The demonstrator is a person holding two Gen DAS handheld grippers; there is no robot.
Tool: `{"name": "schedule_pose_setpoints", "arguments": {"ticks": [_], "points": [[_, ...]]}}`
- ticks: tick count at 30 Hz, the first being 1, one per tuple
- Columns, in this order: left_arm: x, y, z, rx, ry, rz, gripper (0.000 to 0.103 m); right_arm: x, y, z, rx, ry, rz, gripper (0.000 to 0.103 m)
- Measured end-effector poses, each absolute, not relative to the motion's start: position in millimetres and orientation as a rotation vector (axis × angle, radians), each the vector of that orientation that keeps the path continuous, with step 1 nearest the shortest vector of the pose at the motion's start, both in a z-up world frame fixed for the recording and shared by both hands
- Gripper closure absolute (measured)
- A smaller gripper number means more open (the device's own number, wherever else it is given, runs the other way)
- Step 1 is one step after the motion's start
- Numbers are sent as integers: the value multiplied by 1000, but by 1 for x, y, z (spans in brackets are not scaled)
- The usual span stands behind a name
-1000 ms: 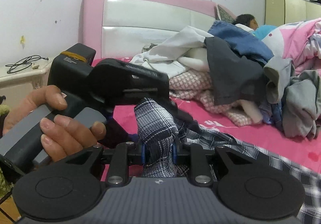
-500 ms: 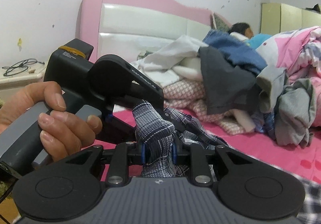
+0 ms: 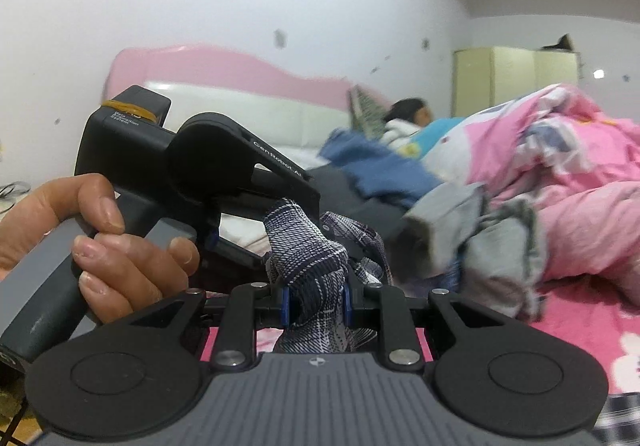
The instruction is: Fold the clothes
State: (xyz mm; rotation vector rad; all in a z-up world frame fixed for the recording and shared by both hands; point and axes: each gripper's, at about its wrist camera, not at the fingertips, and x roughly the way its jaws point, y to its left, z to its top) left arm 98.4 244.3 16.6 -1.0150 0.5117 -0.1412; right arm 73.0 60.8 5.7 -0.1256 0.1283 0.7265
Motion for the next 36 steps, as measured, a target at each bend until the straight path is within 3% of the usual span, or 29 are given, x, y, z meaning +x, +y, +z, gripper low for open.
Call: {"name": "schedule_pose_setpoints", "arguments": {"ticks": [16,36], "points": [[242,18,80,-739,626,-349,84,133,-146,32,102,48,389,79],[376,-325,50,-361,835,-566,84,200,-491,-33,626,161,104,79]]}}
